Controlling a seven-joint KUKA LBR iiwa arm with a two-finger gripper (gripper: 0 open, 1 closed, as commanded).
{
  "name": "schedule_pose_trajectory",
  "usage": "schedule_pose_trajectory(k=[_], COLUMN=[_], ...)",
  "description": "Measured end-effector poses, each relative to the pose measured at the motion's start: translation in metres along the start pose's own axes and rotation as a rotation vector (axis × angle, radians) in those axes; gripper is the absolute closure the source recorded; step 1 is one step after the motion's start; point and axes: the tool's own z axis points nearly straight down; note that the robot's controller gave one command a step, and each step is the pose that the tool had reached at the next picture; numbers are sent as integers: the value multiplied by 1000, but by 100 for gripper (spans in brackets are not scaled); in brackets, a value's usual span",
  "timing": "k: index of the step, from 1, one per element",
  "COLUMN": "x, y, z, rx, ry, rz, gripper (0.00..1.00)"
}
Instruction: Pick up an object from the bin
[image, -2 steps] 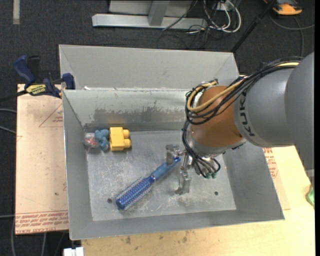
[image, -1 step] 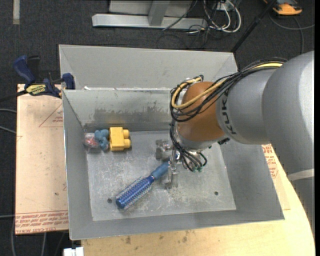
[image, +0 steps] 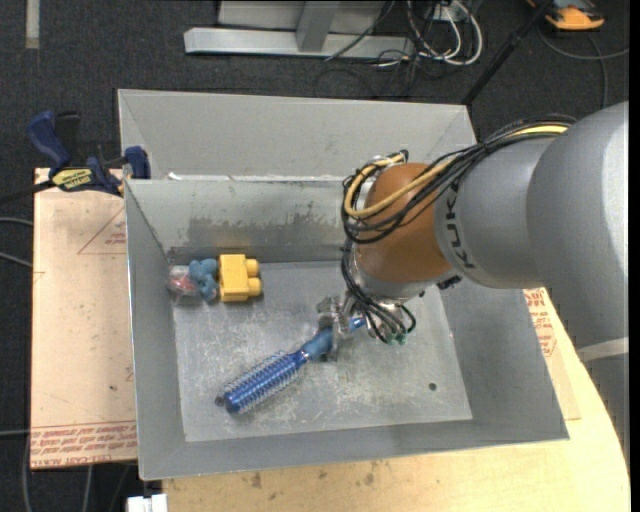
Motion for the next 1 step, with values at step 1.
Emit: schedule_pose_trajectory(k=[1], x=[-15], y=[-2], z=[-164], rx=[0], ry=[-9], rz=[51], gripper=[100])
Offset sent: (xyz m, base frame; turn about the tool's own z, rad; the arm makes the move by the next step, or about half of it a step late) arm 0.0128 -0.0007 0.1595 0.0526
